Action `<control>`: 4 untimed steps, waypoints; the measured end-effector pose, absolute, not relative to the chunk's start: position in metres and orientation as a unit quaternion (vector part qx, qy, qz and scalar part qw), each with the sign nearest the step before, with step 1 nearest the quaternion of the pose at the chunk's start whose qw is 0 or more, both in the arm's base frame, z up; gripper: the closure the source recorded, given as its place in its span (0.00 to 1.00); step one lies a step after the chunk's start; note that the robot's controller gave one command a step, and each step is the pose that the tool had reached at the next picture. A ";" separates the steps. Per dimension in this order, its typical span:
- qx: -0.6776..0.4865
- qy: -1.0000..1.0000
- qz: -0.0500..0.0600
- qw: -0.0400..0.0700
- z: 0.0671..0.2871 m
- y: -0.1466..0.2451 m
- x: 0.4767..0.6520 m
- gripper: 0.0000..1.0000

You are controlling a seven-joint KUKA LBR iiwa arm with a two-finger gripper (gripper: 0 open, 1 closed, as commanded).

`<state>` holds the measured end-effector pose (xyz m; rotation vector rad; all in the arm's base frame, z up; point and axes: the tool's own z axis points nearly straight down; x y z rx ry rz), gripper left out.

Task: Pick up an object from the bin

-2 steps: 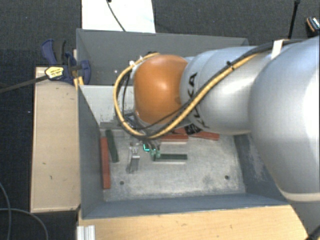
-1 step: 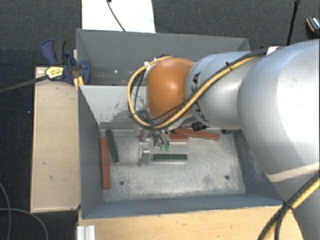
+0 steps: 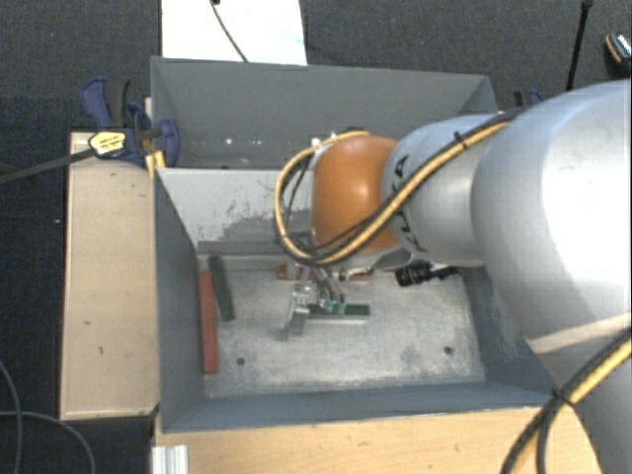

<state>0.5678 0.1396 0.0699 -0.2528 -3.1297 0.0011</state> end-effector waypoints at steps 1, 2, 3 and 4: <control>-0.137 -0.991 0.001 0.001 0.071 0.095 0.570 0.00; -0.139 -0.990 -0.001 -0.002 0.074 0.097 0.572 1.00; -0.124 -0.992 -0.001 -0.005 0.149 0.082 0.571 1.00; -0.064 -0.998 -0.001 -0.004 0.212 0.088 0.539 1.00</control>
Offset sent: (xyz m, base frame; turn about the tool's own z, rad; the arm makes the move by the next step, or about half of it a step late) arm 0.0014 -0.0423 0.0001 0.1140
